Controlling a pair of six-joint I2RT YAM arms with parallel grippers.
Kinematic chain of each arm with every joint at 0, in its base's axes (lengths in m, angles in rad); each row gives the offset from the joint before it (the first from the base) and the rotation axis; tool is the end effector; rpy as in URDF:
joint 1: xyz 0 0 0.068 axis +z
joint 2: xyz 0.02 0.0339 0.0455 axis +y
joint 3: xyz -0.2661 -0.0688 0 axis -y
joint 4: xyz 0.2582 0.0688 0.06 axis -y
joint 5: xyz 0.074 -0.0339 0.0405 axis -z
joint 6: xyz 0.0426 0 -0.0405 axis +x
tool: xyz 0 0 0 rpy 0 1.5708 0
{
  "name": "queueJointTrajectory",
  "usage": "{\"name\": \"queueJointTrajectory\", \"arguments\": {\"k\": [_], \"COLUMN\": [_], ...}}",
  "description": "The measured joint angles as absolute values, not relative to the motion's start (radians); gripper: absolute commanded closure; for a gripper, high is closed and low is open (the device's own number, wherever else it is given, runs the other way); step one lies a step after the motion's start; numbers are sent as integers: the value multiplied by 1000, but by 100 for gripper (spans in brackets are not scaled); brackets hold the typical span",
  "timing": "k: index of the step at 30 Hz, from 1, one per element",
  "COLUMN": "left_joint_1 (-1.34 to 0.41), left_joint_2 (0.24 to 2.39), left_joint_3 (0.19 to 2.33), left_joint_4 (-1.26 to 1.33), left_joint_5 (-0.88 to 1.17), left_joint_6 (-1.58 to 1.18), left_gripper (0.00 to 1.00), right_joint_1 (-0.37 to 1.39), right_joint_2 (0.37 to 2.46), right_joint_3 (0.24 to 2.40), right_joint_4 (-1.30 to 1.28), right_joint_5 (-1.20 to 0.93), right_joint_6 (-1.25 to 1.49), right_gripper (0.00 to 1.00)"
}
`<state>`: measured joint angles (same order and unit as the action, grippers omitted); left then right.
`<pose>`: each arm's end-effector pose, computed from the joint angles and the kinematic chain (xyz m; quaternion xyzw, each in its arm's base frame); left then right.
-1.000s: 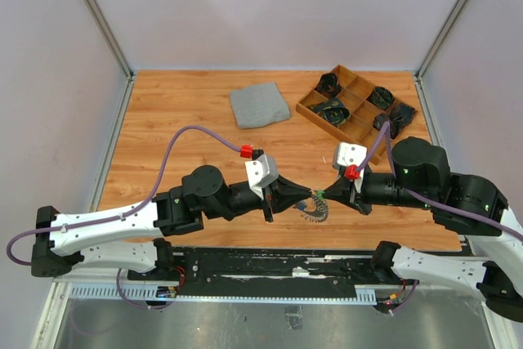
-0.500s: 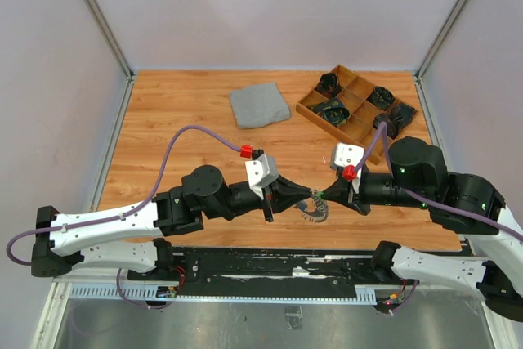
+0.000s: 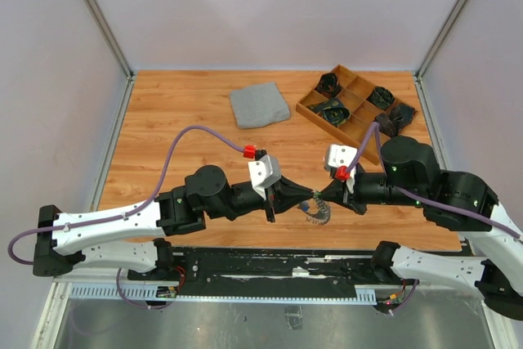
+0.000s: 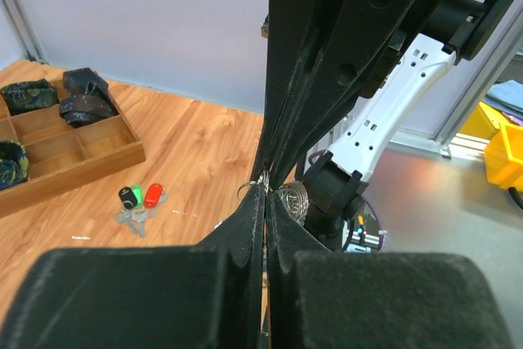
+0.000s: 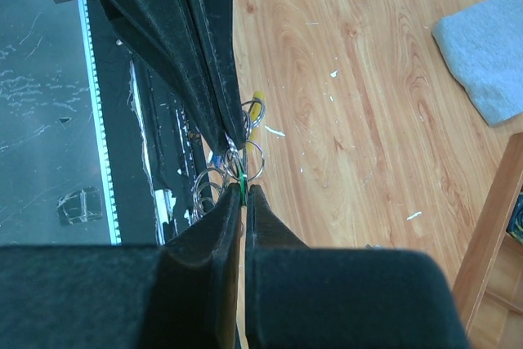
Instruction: Put the keys on the keyring
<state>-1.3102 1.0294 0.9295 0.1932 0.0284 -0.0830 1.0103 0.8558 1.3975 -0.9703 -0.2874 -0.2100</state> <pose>0.0663 -0.2533 0.3864 0.3963 0.5444 -0.4816 0.5609 0.0644 0.1253 0.4512 -0.5405 0.6380 0.3194 0.4458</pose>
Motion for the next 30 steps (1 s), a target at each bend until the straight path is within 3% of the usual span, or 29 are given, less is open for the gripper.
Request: {"name": "queueJointTrajectory", "arguments": {"k": [2,4,9,20,30], "left_joint_1": [-1310,-1310,-1310,-1310,-1310], "left_joint_2": [1032,1033,1032,1019,1003], "left_joint_3": [929,929,929,929,912], "left_joint_4": [193,193,192,191,177], "left_joint_5": [30,31,31,8,-59], "left_joint_6": [-83,-83,-83,-84,-99], "left_gripper": [99,99,100,99,100], "right_joint_1": [1010,1010,1010,1010,1010], "right_joint_2": [855,851,821,685,690], "right_joint_3": [1398,1395,1385,1348,1285], "right_joint_4": [-970,-967,-953,-872,-847], "right_joint_5": [-287,-287,-263,-152,25], "right_joint_6": [-210,-210,-209,-205,-146], "right_gripper": [96,83,66,53,52]}}
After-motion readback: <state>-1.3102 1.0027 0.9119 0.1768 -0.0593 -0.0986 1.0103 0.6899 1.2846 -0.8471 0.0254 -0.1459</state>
